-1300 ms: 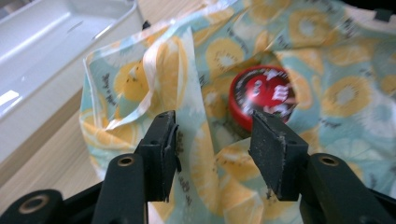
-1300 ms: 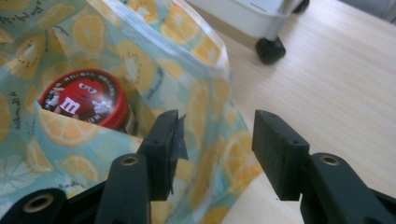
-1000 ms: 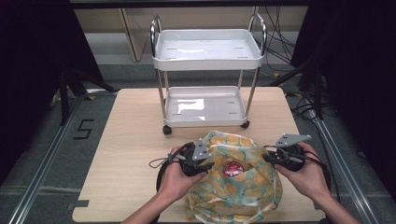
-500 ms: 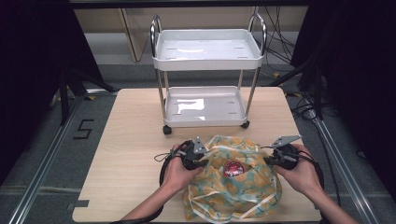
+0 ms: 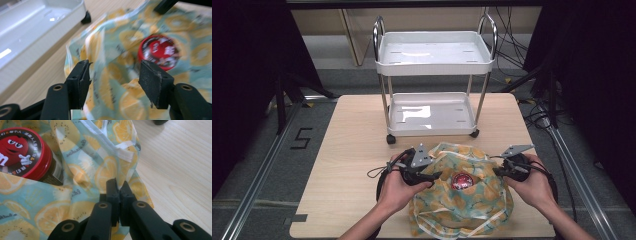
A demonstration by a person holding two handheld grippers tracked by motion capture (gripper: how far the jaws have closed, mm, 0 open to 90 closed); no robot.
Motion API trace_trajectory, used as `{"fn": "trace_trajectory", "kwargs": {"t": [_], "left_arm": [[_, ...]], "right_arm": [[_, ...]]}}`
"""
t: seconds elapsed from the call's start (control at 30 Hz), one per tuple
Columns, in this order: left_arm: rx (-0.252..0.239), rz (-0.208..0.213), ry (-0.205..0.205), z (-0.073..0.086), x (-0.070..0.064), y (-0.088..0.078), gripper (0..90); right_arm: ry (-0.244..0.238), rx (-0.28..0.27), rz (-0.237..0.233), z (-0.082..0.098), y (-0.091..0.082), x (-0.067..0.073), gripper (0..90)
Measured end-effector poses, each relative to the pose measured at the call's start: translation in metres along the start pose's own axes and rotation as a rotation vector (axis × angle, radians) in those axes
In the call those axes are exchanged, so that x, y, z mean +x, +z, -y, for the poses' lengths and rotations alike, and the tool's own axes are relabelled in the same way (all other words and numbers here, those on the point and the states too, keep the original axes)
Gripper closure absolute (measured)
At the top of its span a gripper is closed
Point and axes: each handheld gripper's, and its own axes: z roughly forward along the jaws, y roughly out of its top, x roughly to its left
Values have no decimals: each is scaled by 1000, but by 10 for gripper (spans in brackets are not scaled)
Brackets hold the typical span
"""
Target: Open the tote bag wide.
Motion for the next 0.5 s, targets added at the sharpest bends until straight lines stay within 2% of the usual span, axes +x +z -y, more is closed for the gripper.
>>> {"fn": "trace_trajectory", "kwargs": {"t": [0.03, 0.07, 0.17, 0.2, 0.23, 0.27, 0.3, 0.33, 0.37, 0.4, 0.5], "left_arm": [[-7, 17, 15, -3, -3, -3, 417], [-13, 23, 27, -5, -7, -4, 422], [-17, 95, 50, -11, -21, -1, 428], [-16, 108, 66, -12, -26, 1, 440], [-10, 132, 92, -13, -30, 3, 440], [-6, 167, 116, -16, -40, 9, 458], [-6, 167, 116, -16, -40, 9, 467], [-1, 191, 143, -18, -48, 14, 479], [-1, 191, 143, -18, -48, 14, 490], [11, 216, 170, -17, -52, 19, 500], [26, 218, 184, -15, -54, 23, 521]], "right_arm": [[31, 21, -14, -2, -3, 3, 894], [40, 28, -16, -3, -3, 5, 894], [40, -2, -7, -3, 0, 7, 893], [11, 11, -9, -5, -3, 5, 893], [11, 11, -9, -5, -3, 5, 893], [23, 7, -9, -6, -3, 6, 893], [23, 7, -9, -6, -3, 6, 893], [18, 5, -11, -6, -4, 6, 892], [18, 5, -11, -6, -4, 6, 892], [20, 8, -11, -6, -4, 6, 891], [16, 12, -11, -5, -4, 6, 888]]}}
